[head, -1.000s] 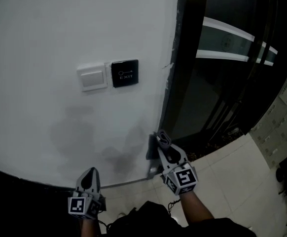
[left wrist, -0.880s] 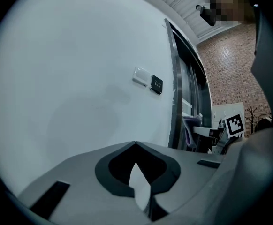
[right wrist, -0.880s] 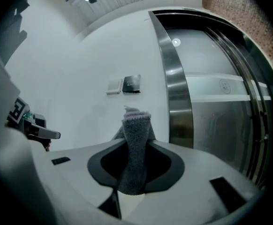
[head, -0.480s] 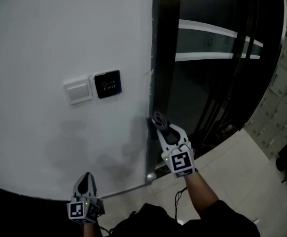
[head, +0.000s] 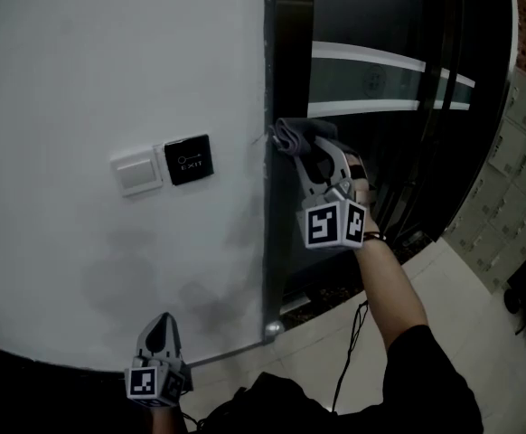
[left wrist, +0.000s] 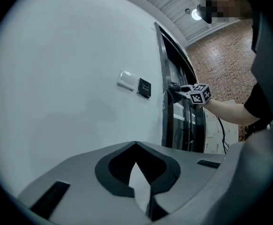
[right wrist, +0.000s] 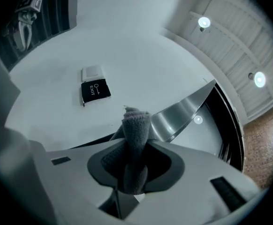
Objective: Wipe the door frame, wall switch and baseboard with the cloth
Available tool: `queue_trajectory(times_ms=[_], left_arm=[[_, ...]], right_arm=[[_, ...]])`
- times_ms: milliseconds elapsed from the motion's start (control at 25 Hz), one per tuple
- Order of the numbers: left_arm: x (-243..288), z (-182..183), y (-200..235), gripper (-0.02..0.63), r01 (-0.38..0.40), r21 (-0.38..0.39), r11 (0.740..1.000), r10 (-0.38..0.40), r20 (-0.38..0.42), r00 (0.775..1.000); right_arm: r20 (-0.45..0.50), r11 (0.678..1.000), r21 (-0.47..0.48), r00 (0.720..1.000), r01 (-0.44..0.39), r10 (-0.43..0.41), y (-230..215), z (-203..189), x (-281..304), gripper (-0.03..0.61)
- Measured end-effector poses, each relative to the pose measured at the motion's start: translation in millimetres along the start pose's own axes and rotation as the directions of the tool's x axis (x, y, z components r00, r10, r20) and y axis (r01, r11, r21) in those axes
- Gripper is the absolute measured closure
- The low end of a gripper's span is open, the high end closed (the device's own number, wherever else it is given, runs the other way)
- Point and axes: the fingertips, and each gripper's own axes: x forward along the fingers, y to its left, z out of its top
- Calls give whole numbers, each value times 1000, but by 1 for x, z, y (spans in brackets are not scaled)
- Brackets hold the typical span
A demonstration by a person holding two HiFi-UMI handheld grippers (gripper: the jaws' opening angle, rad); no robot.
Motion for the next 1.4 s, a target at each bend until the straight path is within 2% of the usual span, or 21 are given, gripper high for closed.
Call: queue_trajectory(times_ms=[80,240,440,760,960,1400], left_arm=[[-2,-3,1,614,-1,1,1000,1,-11,1000],[-2,-6,1,614,-10,-17,1000,10,-12,1000],[-3,-11,-1,614,-10,-10,1000,10,-44,999],[1,-21,-9,614,16,1,1000,-16,-77,997],[6,-22,-12,614,33,-4,999,-34,-80,996],[19,-32,-21,614,60,0,998,-59,-111,992]], right_arm=[[-9,999,-35,1000,0,0,4,1,7,485],[-45,991,-118,997,-70,65,37,-9,19,485],[-40,993,-65,995,-97,95,51,-17,15,485],[-70,982,-69,983,-177,172,80,-32,2,485],[-97,966,-81,966,-246,238,112,-45,-11,485],[-123,938,-64,935,-341,332,160,-71,-32,485]])
